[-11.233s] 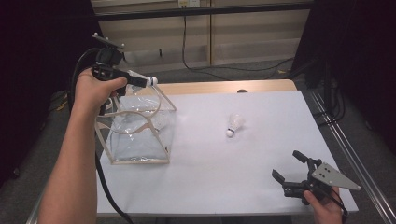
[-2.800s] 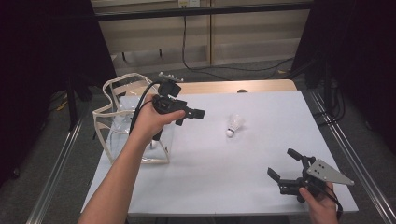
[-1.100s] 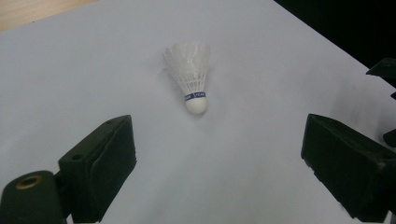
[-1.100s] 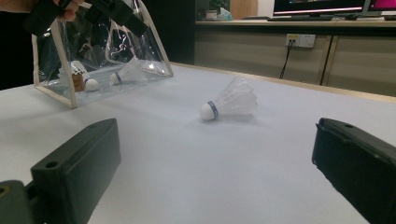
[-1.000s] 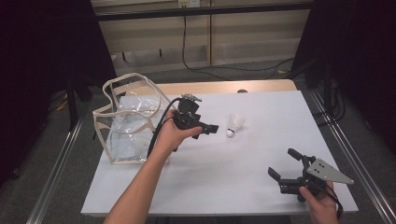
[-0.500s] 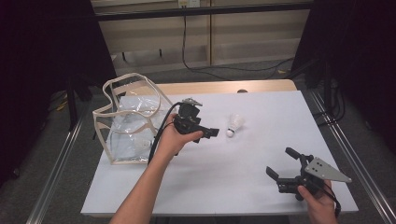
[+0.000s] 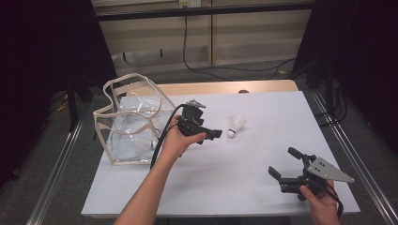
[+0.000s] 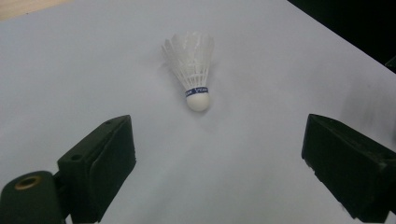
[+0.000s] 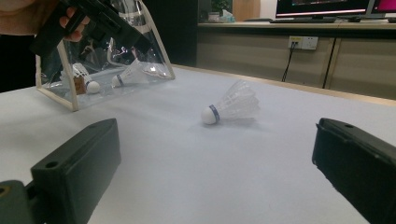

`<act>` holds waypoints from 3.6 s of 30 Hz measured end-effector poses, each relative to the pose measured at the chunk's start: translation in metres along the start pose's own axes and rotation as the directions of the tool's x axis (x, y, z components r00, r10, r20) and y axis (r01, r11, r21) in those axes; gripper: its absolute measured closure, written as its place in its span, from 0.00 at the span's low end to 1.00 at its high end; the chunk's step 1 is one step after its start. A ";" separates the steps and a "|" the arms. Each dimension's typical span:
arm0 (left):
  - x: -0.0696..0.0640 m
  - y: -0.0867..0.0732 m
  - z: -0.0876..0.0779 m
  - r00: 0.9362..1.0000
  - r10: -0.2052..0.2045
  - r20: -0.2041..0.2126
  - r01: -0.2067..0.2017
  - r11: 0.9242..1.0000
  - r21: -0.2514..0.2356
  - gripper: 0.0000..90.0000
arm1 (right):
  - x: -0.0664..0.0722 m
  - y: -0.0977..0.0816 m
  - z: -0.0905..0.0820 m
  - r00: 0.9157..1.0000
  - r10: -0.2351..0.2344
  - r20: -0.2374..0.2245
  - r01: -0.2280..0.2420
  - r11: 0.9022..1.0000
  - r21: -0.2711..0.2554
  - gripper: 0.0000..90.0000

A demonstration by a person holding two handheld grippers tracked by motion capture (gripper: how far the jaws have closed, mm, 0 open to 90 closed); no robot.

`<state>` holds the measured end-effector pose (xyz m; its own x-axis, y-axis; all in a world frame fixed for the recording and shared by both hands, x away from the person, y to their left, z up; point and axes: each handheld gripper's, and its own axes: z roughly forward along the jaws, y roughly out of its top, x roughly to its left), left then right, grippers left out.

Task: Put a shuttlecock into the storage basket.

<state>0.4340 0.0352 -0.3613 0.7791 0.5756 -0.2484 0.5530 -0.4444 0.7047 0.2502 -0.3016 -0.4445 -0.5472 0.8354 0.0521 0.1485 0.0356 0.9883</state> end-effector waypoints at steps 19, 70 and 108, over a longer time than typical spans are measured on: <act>-0.002 -0.005 0.017 1.000 0.002 -0.025 -0.002 1.000 0.005 0.11 | 0.000 0.000 -0.002 1.000 -0.003 0.002 0.003 1.000 0.000 0.01; 0.004 -0.015 0.068 0.997 -0.015 -0.071 0.015 1.000 -0.005 0.20 | 0.000 0.001 -0.003 1.000 -0.005 0.005 0.005 1.000 -0.005 0.01; 0.005 -0.017 0.104 0.998 -0.010 -0.054 0.008 0.999 -0.043 0.44 | -0.001 0.001 -0.004 1.000 -0.007 0.008 0.007 1.000 -0.008 0.01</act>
<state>0.4592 -0.0262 -0.4438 0.7564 0.6164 -0.2191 0.5459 -0.4102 0.7306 0.2478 -0.3049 -0.4434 -0.5419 0.8393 0.0442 0.1380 0.0370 0.9897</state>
